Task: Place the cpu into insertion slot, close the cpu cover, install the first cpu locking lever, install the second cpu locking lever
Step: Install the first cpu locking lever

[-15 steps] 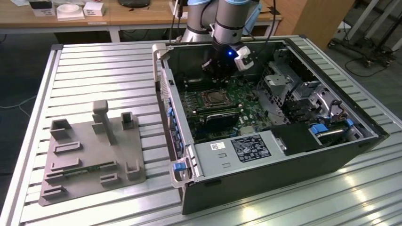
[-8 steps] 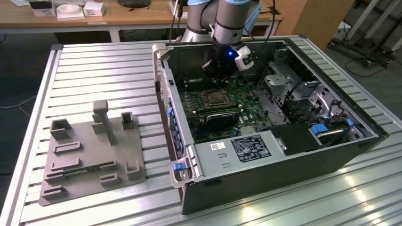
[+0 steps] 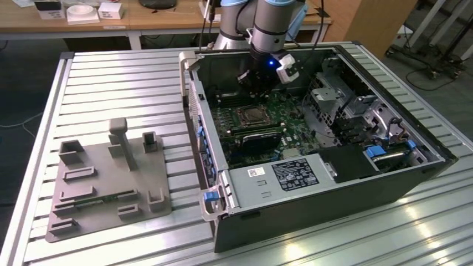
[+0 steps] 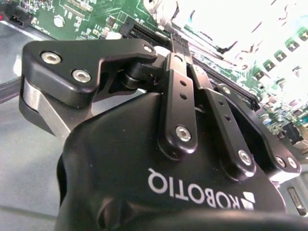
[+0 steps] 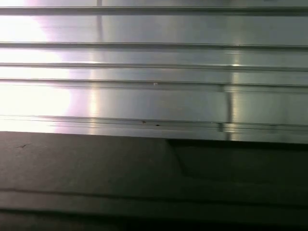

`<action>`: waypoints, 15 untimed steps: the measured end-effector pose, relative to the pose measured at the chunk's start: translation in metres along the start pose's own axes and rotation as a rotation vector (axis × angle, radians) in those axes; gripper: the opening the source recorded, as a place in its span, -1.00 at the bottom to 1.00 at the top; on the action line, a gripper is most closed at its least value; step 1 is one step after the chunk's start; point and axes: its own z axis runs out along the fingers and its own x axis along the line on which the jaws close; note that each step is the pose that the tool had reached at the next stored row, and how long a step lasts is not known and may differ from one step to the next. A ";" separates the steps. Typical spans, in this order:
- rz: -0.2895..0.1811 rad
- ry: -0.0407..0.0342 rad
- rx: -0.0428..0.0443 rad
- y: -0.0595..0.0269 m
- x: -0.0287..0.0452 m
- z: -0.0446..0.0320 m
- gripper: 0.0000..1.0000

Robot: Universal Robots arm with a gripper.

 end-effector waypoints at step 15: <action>0.001 0.0003 0.0070 -0.0002 -0.0020 0.0035 -0.80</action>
